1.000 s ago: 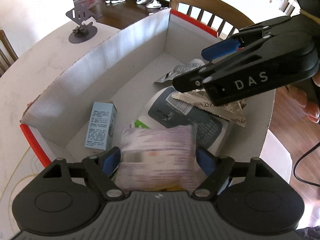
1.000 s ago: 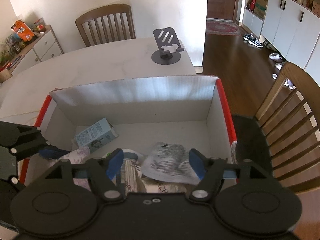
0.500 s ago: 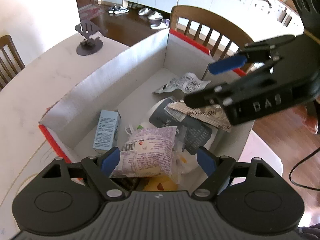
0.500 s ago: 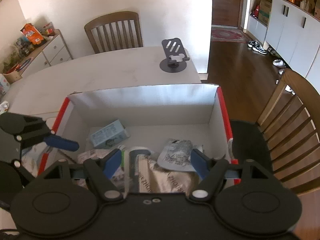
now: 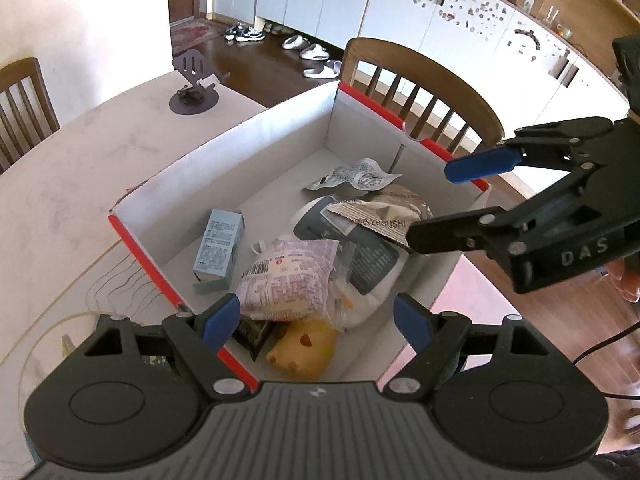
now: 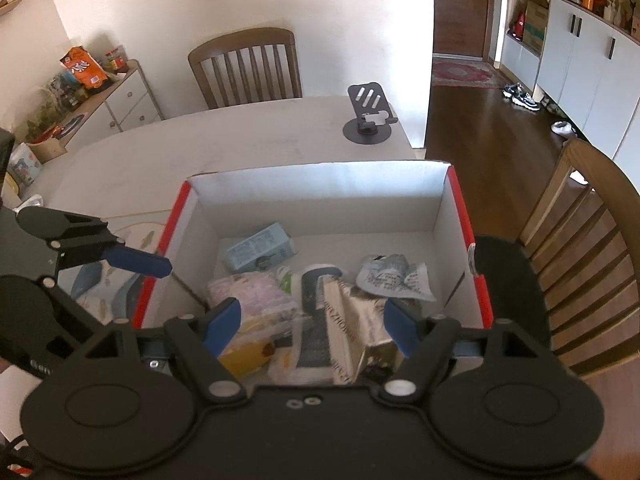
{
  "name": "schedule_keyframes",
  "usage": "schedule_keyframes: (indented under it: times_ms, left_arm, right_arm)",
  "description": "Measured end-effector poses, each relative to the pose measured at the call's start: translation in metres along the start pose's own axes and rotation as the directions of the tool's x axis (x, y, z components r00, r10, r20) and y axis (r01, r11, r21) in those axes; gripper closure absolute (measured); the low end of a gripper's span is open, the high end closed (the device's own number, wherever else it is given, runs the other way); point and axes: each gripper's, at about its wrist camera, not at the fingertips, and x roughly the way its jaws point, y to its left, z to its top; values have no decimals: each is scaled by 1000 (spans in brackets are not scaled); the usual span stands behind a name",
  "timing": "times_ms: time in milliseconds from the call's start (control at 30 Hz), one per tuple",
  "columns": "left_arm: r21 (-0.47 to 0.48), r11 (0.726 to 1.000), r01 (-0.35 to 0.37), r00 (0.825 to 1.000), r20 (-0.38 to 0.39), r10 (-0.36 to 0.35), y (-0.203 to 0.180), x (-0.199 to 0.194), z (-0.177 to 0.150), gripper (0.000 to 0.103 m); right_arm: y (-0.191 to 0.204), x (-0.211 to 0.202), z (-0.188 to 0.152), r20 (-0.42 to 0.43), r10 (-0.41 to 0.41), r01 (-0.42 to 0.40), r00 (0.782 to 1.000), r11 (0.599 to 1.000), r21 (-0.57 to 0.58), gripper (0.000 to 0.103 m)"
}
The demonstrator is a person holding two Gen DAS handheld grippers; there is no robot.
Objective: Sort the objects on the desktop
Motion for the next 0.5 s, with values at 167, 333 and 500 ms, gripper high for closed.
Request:
schedule_keyframes:
  times_ms: [167,333,500]
  left_arm:
    - [19,1000,2,1000,21,-2,-3,-15,-7,19]
    - [11,1000,-2,999,45,2,-2,-26,-14,19]
    - [-7,1000,3,998,71,-2,2,-34,-20,7]
  right_arm:
    - [10,-14,-9,19,-4,4,1000,1000,3,20]
    - [17,-27,-17,44,-6,5,999,1000,15,17]
    - [23,-38,-25,71,-8,6,997,1000,24,15]
